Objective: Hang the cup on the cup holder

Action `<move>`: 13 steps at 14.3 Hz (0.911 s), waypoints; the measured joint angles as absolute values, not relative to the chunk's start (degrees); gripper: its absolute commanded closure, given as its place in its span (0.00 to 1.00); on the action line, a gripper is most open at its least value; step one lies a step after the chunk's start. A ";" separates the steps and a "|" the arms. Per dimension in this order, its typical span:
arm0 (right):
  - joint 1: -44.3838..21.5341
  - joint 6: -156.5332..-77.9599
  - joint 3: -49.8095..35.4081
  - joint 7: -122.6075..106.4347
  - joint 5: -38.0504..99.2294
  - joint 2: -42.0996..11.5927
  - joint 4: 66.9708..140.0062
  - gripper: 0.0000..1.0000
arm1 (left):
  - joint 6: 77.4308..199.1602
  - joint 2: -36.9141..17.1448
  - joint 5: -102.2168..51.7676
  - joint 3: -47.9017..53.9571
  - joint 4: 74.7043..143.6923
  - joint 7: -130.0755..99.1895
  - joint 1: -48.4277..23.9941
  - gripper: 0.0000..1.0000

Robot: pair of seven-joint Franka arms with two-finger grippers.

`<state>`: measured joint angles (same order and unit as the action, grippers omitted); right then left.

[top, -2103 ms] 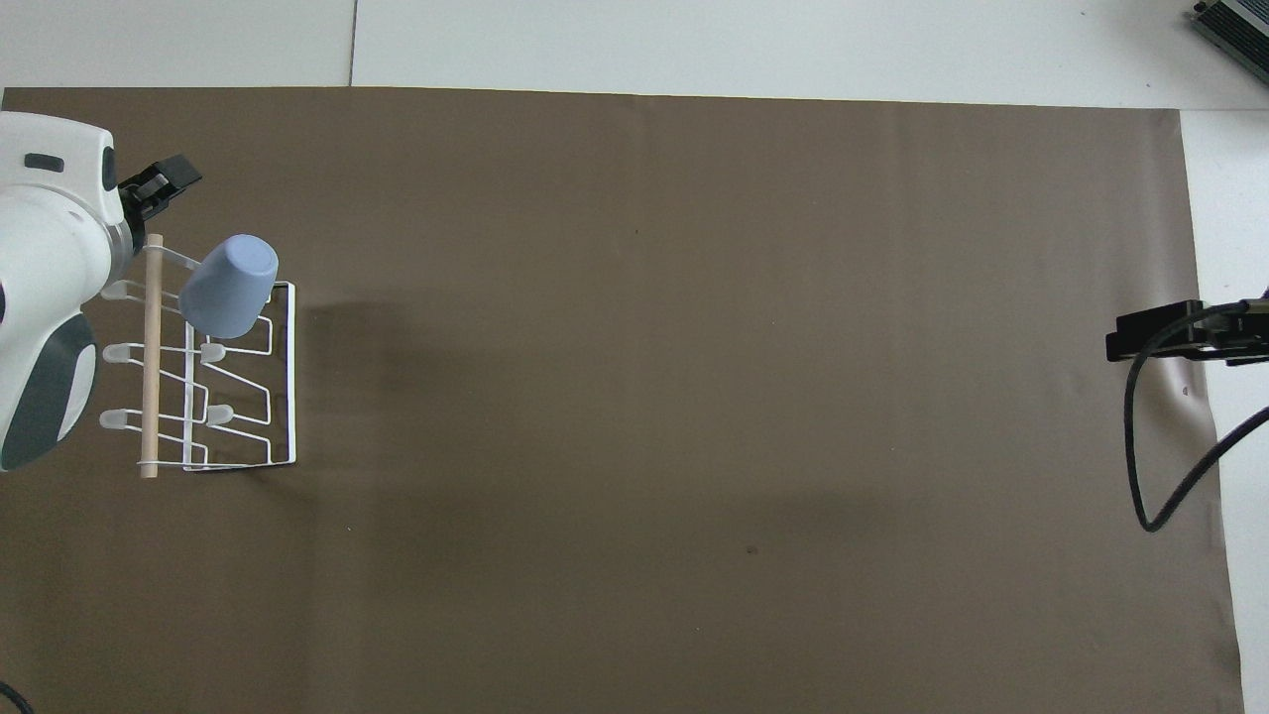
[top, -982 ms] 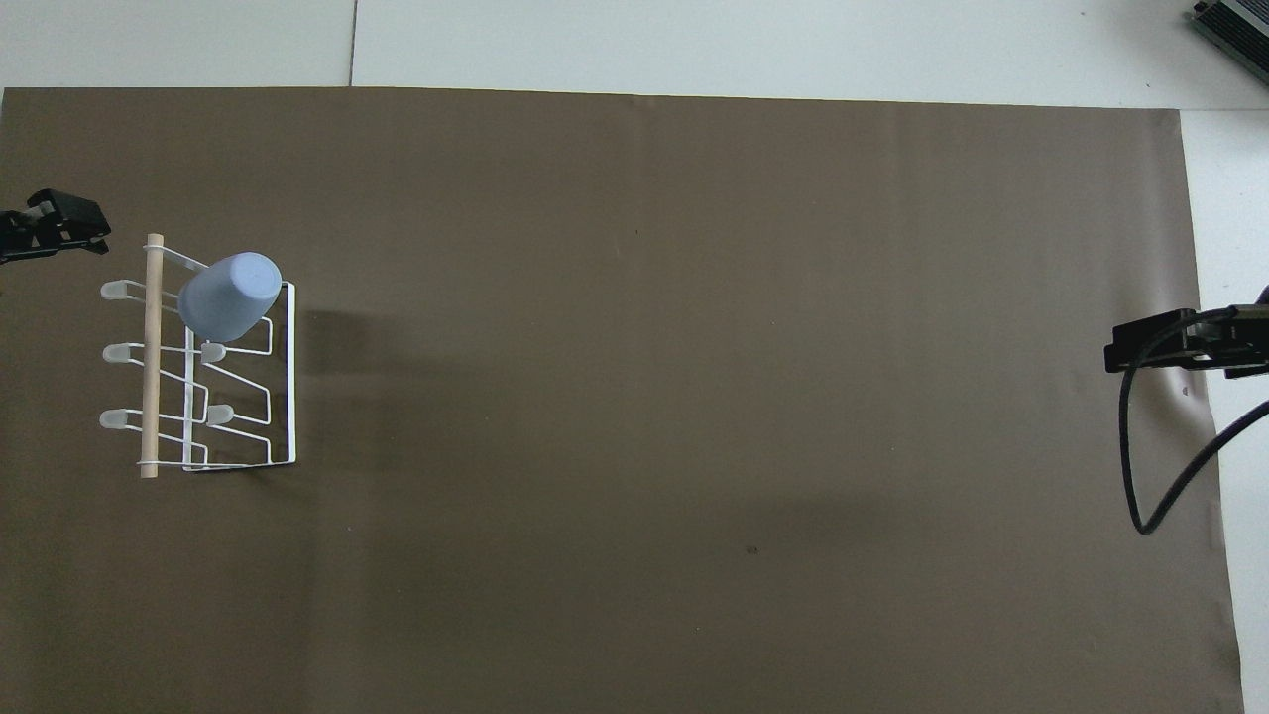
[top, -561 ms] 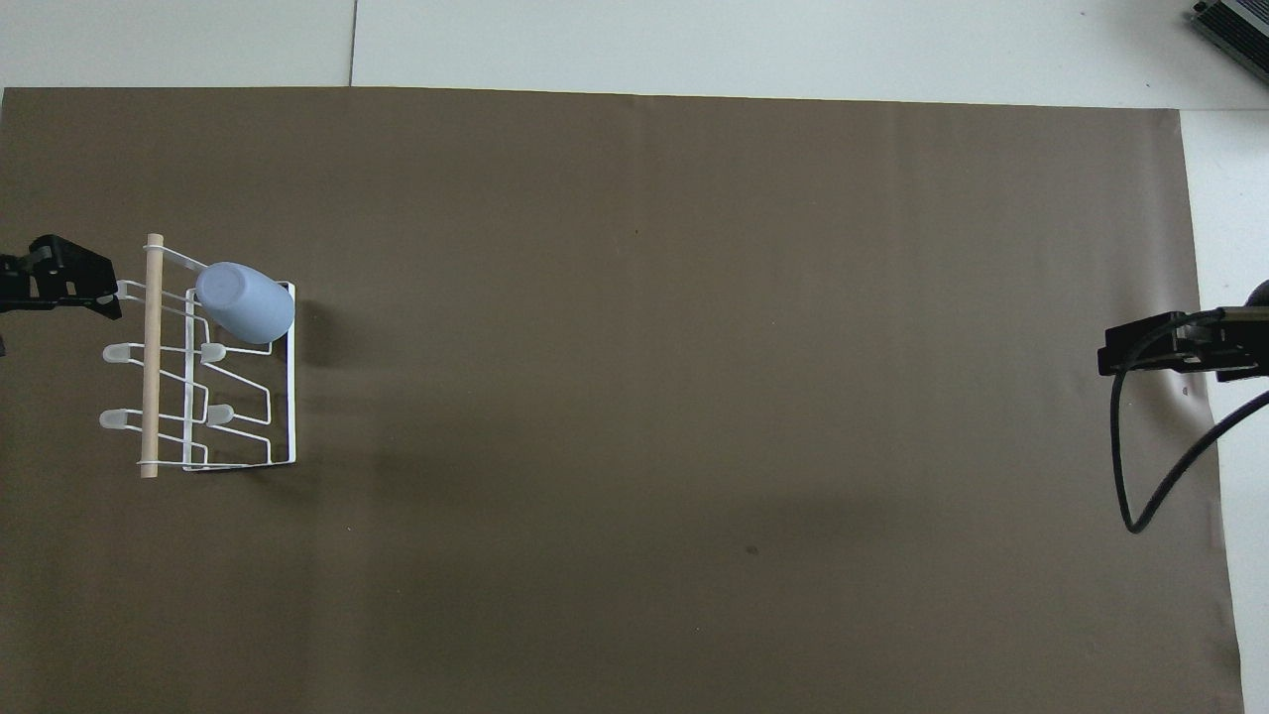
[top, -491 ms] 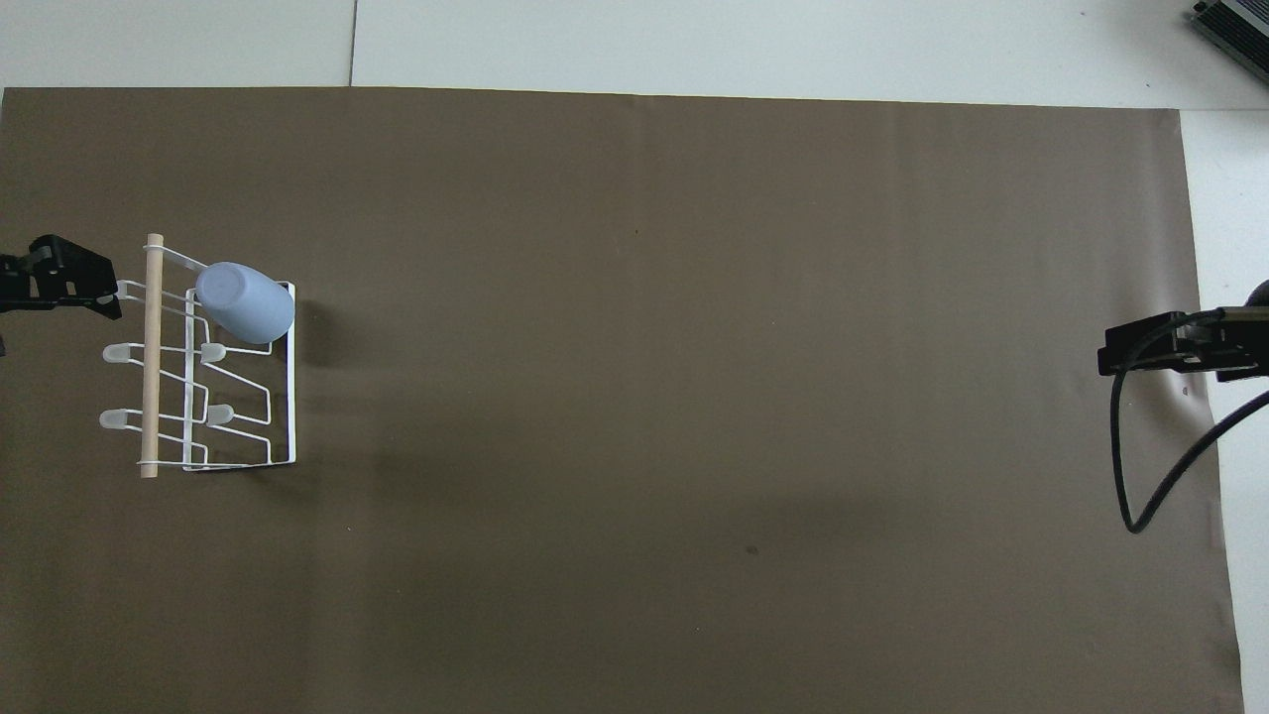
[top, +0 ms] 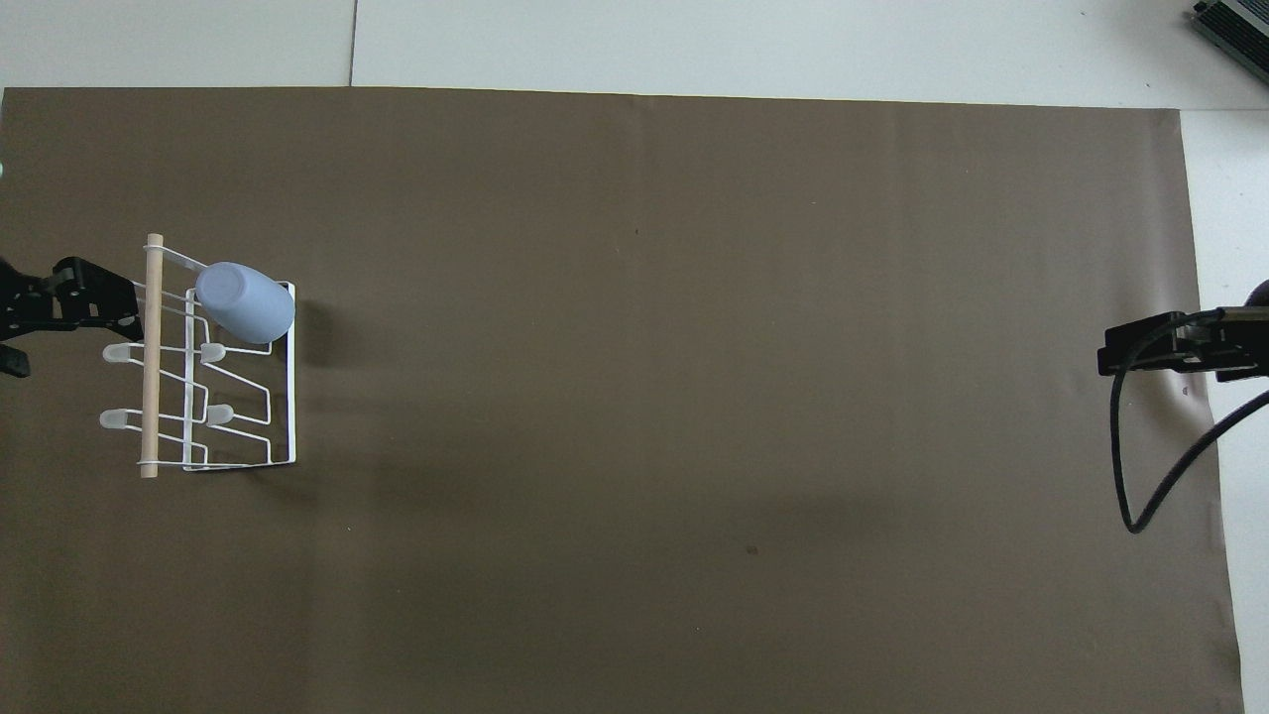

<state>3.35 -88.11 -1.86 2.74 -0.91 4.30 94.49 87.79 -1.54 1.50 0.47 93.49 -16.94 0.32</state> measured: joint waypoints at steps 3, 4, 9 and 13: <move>3.35 -88.11 -1.86 2.74 -0.91 4.31 94.68 0.00 | 88.19 -1.45 1.49 0.62 93.49 -10.12 0.29 0.00; 3.35 -88.11 -1.86 2.74 -0.91 4.33 94.79 0.00 | 88.30 -1.43 1.49 0.66 93.49 -5.41 0.28 0.00; 3.35 -88.11 -1.86 2.74 -0.91 4.37 95.09 0.00 | 88.93 -1.41 1.45 1.26 93.49 1.63 0.23 0.00; 3.35 -88.11 -1.86 2.74 -0.91 4.41 95.18 0.00 | 90.53 -1.41 1.44 1.64 93.51 1.95 0.22 0.00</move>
<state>3.35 -88.11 -1.86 2.74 -0.91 4.41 95.18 90.53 -1.41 1.44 1.64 93.51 1.95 0.22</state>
